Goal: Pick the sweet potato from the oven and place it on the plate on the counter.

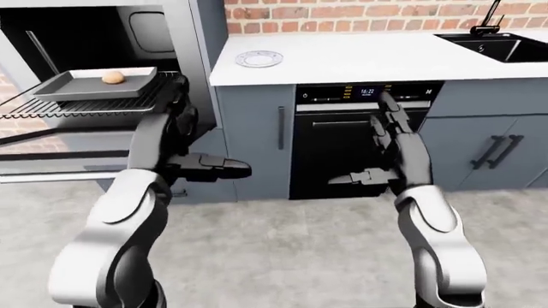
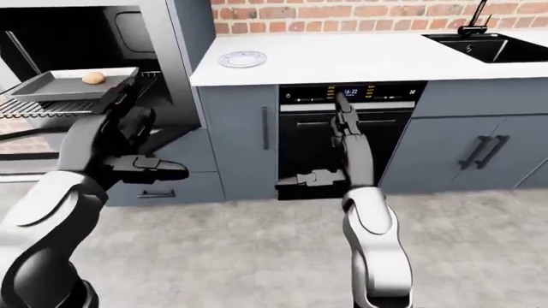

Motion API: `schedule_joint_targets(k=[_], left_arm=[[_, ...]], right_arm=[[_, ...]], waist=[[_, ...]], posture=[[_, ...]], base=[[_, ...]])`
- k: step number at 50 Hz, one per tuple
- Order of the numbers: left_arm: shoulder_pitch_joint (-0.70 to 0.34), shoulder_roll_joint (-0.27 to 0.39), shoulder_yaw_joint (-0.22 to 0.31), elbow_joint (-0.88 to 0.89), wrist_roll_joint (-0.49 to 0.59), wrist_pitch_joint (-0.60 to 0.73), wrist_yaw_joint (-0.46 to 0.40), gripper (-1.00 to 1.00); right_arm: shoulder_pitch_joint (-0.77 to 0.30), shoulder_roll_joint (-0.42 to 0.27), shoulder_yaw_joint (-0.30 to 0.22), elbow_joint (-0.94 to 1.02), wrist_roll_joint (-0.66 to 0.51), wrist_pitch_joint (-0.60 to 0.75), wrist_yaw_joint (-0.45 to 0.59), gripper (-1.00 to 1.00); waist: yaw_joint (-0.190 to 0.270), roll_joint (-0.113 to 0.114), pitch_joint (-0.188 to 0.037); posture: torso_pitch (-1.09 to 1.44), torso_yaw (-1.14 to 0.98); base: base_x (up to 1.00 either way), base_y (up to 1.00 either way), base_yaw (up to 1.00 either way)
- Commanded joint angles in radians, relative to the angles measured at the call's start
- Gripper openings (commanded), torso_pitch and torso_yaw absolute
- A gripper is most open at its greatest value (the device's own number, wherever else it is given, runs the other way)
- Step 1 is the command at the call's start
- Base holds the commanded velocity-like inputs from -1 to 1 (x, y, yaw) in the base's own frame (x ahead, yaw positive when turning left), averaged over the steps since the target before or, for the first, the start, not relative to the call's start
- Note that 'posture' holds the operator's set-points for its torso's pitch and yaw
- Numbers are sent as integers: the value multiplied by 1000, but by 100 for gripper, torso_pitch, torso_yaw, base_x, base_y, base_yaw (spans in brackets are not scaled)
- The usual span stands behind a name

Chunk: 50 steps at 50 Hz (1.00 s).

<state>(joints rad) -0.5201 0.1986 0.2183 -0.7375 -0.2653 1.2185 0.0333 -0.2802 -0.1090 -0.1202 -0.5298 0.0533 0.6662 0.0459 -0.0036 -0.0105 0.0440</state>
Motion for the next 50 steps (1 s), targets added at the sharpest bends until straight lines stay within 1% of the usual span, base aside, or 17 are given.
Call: schedule_joint_targets(k=[1, 6, 9, 16, 20, 21, 23, 30, 34, 35, 36, 40, 42, 43, 46, 48, 50], left_arm=[[-21, 16, 21, -20, -5, -34, 15, 100], [-4, 21, 15, -6, -16, -62, 23, 100], [-6, 26, 17, -3, -23, -63, 28, 100], [-8, 36, 31, -26, -49, -39, 38, 100], [-11, 38, 33, -34, -59, -28, 45, 100], [-15, 39, 34, -37, -62, -23, 47, 100], [-22, 43, 33, -37, -67, -16, 51, 100], [-36, 51, 52, -51, -91, 9, 60, 100], [-38, 56, 62, -61, -109, 20, 69, 100], [-41, 58, 66, -62, -115, 25, 72, 100], [-34, 61, 62, -51, -114, 6, 70, 100], [-62, 72, 85, -70, -145, 49, 86, 100], [-70, 78, 93, -77, -160, 60, 93, 100], [-83, 83, 99, -77, -169, 71, 98, 100], [-107, 97, 113, -80, -194, 94, 111, 100], [-109, 104, 116, -76, -204, 91, 116, 100], [-114, 112, 120, -75, -217, 94, 122, 100]], right_arm=[[-33, -2, 7, -39, 7, -28, 6, 100], [-39, -6, 2, -44, 9, -19, 8, 100], [-47, -10, -2, -50, 14, -9, 8, 100], [-59, -14, 2, -67, 15, 8, 11, 100], [-63, -17, -4, -77, 22, 17, 16, 100], [-63, -18, -4, -81, 23, 21, 16, 100], [-66, -20, -7, -83, 26, 23, 18, 100], [-99, -32, -14, -105, 47, 59, 17, 100], [-118, -37, -23, -124, 65, 77, 12, 100], [-119, -39, -23, -123, 68, 74, 13, 100], [-125, -42, -25, -126, 71, 80, 11, 100], [-151, -57, -34, -150, 85, 117, 4, 100], [-165, -55, -46, -166, 107, 144, -3, 100], [-165, -62, -45, -168, 113, 147, -2, 100], [-179, -71, -50, -179, 128, 165, -6, 100], [-188, -78, -52, -184, 135, 177, -9, 100], [-194, -85, -56, -187, 143, 183, -7, 100]], waist=[[6, 1, -14], [-5, 97, -21], [2, 89, -8], [21, 28, -15], [28, -70, -39], [13, -29, -21], [13, -46, -15], [-4, 15, -8], [-14, 113, -58], [1, 78, -22], [-6, 95, -10], [13, 64, -20], [47, -9, 2], [33, -7, 11], [26, -57, -55], [25, -60, -13], [29, -48, -27]], posture=[[0, 0], [0, 0], [0, 0], [0, 0], [0, 0], [0, 0], [0, 0], [0, 0], [0, 0], [0, 0], [0, 0], [0, 0], [0, 0], [0, 0], [0, 0], [0, 0], [0, 0]], base=[[33, 0, 0], [33, 0, 0], [33, 0, 0], [32, 0, 0], [33, 0, 0], [33, 0, 0], [32, 0, 0], [33, 0, 0], [33, 0, 0], [33, 0, 0], [33, 0, 0], [32, 7, 0], [32, 23, 38], [12, 0, 100], [0, 0, 100], [0, 0, 100], [0, 0, 100]])
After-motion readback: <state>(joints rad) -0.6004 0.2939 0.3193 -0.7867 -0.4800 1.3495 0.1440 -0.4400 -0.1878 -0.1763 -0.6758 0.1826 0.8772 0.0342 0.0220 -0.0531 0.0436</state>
